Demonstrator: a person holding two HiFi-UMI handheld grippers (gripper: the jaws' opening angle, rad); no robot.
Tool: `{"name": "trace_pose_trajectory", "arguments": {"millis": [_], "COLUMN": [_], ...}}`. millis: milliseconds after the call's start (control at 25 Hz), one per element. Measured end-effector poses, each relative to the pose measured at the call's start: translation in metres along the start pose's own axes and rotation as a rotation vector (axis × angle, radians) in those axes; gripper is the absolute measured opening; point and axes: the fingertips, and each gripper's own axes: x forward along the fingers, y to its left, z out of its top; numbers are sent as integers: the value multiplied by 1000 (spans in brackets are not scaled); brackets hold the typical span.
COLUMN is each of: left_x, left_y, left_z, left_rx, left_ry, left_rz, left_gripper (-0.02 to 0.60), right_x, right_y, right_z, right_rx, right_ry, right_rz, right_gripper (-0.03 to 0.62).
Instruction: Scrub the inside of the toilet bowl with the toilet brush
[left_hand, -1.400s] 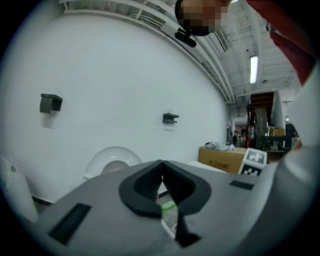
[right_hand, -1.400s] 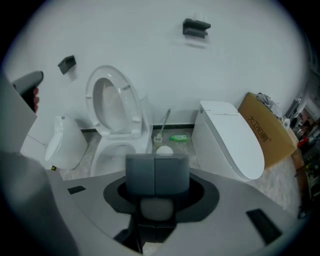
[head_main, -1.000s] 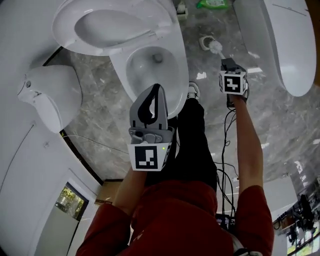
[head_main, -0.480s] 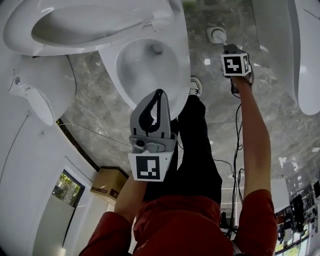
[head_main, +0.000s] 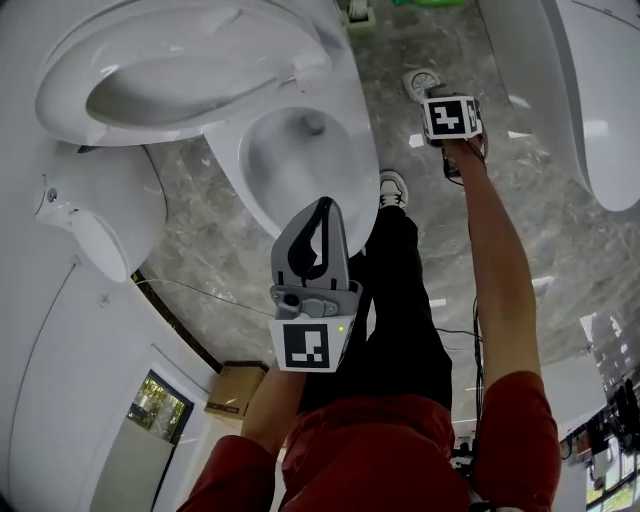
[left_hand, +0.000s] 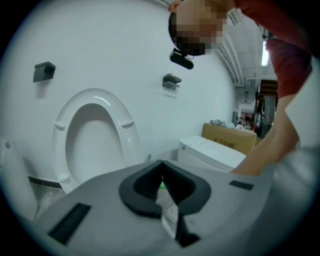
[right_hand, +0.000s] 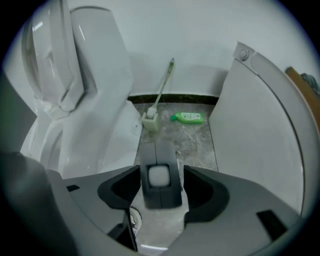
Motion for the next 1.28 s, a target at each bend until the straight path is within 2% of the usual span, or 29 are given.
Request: {"name": "trace_pose_trajectory", "arguments": {"millis": [80,240,440,560,720,880,1080,1160,1280], "left_x": [-8,-35,-81,-117,-172,-226,-279,-297,-313], "left_y": [0,4,18,38,71,108,143,149,154], "left_z": [13,46,105,142,183,220,291,311,328], "left_rx": [12,-10,-11,-15,-17,-20,24,56,88], "left_ry": [-20,-77,-148,-199,-218,-250,-386,-416,-451], "left_rz": [-16,-15,-21,11,79,168,250,264,282], "left_gripper": [-1,-2,-2,-2,-2,-2,-1,-1,0], "right_x": [-32,-118,-266,-357,-481,-580,-696,-724,-745], "right_y": [-2,12,67,108,159,215,268,284,300], "right_z": [7,-7,-17,-16,4,36,88,95,98], "right_rx": [53,154,165,150,74,-75,-227,-264,-336], "right_ry": [-58,-162,-354,-467,-658,-877,-1177,-1237,-1257], "right_rz": [-14,-11,57,96,143,178,178,167,144], "right_gripper": [270,275,275,275,275,275,255,245,213]}}
